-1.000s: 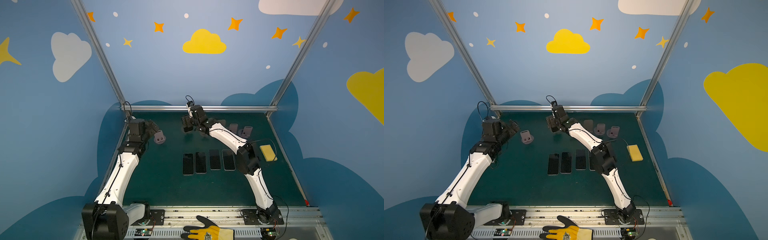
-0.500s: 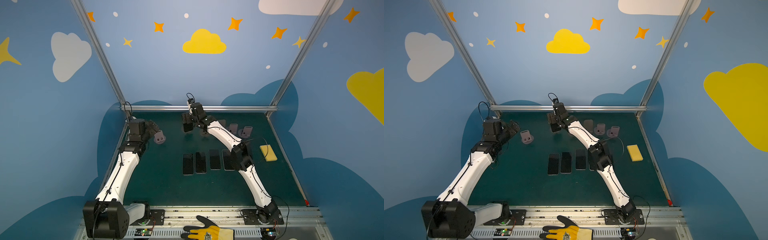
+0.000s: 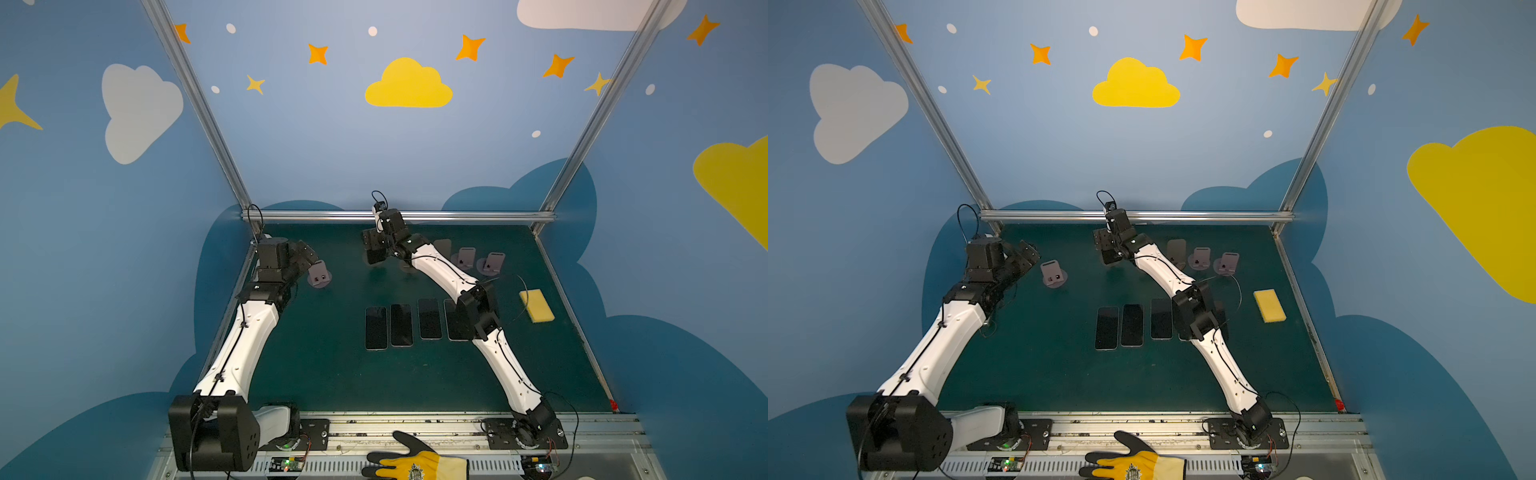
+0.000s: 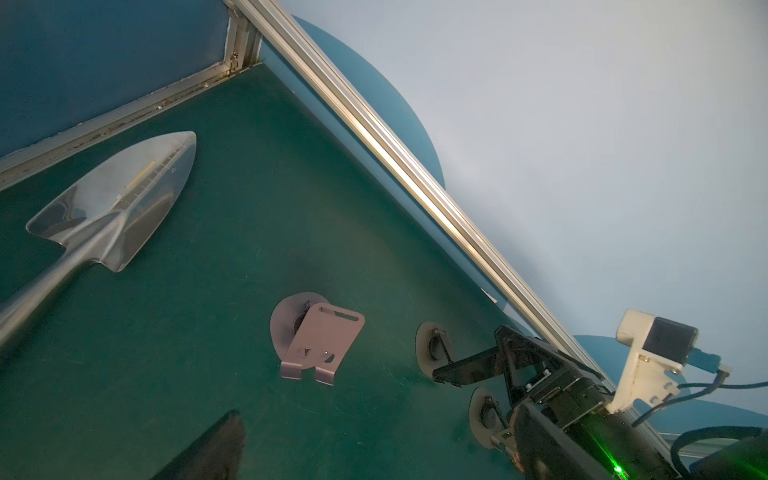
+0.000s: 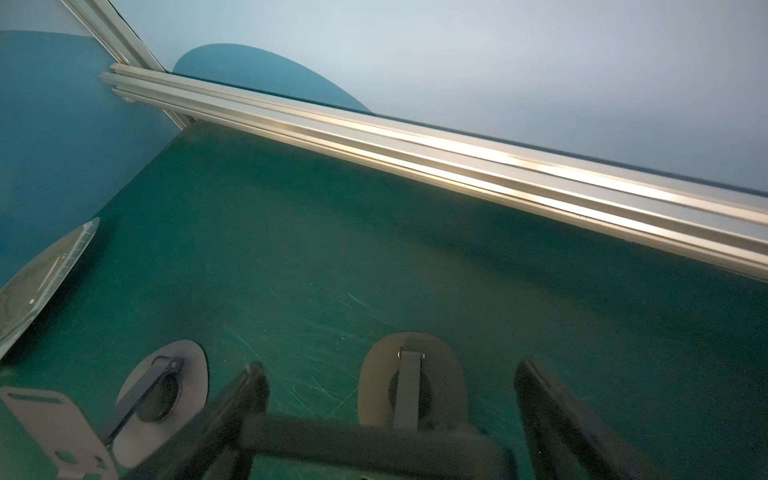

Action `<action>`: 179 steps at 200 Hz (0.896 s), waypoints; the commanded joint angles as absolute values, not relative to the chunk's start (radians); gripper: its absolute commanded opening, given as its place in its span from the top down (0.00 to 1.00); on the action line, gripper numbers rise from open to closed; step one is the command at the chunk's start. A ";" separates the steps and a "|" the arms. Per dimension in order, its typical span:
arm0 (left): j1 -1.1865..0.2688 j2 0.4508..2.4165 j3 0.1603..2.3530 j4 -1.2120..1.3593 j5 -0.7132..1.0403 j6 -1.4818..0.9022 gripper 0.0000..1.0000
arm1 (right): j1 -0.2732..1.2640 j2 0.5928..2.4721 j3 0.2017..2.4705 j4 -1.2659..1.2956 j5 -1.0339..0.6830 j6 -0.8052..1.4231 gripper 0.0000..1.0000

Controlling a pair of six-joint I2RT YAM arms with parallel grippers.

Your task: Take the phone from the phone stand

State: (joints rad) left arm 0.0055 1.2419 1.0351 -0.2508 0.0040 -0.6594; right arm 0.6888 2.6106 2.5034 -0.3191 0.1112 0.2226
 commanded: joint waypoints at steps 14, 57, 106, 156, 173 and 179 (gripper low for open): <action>0.017 1.246 1.029 -0.233 0.023 -0.670 0.00 | 0.689 2.637 2.533 -0.309 0.125 0.239 0.14; 0.030 1.252 1.029 -0.230 0.040 -0.681 0.00 | 0.688 2.636 2.534 -0.295 0.118 0.221 0.25; 0.042 1.258 1.029 -0.224 0.058 -0.690 0.00 | 0.704 2.615 2.532 -0.287 0.125 0.175 0.31; 0.043 1.270 1.029 -0.225 0.063 -0.691 0.00 | 0.721 2.552 2.487 -0.265 0.162 0.145 0.35; 0.043 1.271 1.029 -0.225 0.062 -0.690 0.00 | 0.722 2.523 2.468 -0.265 0.170 0.143 0.38; 0.043 1.272 1.029 -0.224 0.061 -0.690 0.00 | 0.723 2.514 2.464 -0.267 0.174 0.144 0.39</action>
State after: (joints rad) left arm 0.0391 1.2640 1.0348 -0.2352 0.0589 -0.6895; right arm 0.7132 2.6167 2.4844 -0.3000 0.1459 0.1566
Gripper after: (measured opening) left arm 0.997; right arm 0.735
